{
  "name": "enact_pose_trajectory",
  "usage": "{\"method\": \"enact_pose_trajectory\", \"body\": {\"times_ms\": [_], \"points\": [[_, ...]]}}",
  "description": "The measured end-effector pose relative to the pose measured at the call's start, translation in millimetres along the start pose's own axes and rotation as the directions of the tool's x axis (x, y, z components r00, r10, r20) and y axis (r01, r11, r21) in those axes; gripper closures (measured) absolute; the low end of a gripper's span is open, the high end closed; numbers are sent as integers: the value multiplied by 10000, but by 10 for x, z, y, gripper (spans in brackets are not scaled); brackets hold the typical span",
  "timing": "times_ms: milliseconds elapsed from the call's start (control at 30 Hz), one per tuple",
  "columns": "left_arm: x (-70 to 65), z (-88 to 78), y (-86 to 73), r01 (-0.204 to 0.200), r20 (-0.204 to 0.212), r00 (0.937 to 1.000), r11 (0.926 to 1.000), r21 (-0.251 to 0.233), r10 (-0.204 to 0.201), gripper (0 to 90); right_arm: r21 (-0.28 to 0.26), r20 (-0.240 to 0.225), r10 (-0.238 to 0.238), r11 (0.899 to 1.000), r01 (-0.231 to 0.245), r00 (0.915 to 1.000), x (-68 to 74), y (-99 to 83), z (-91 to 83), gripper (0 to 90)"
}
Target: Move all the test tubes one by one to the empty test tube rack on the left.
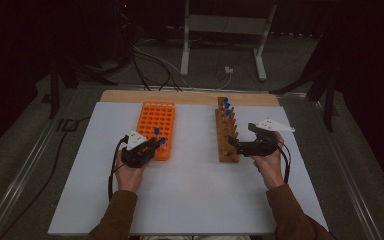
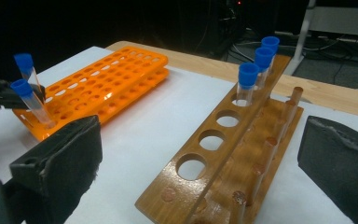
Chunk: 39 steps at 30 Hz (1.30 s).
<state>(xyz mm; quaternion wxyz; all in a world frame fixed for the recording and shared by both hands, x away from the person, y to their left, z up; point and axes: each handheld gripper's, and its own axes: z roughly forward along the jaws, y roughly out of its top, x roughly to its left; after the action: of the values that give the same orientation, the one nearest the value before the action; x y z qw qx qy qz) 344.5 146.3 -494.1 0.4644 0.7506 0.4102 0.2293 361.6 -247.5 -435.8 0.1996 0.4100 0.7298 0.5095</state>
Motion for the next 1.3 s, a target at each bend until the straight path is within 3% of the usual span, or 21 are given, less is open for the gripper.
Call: {"method": "enact_pose_trajectory", "body": {"times_ms": [133, 300, 500, 733, 933, 1233, 1300], "points": [[18, 2, -54, 138, 147, 9998, 9999, -57, -137, 785, 20, -63, -17, 10000, 17, 10000, 17, -1, 10, 0], [2, 18, -80, -74, 92, 9999, 9994, 332, 71, 786, 55, -99, -37, 10000, 38, 9999, 28, -5, 21, 0], [-16, 11, -106, -283, 146, 9995, 9989, 377, 278, 785, 37, -127, -65, 10000, 65, 9999, 39, -4, 25, 0], [-3, -2, -108, -134, 231, 9997, 9990, 420, 124, 782, 109, -154, -156, 9998, 158, 9998, 62, 1, 47, 0], [20, -22, -93, 262, 374, 9989, 9985, 481, -280, 760, 146, -120, -170, 9997, 171, 9998, 49, 31, 61, 0], [100, -215, -91, 785, 232, 9966, 9968, 129, -788, 500, 250, -1, -67, 9997, 67, 10000, -7, 118, 91, 0], [121, -278, -95, 1083, 274, 9938, 9941, -94, -1080, 448, 333, 51, -102, 9994, 100, 9999, -9, 145, 102, 3]]}}
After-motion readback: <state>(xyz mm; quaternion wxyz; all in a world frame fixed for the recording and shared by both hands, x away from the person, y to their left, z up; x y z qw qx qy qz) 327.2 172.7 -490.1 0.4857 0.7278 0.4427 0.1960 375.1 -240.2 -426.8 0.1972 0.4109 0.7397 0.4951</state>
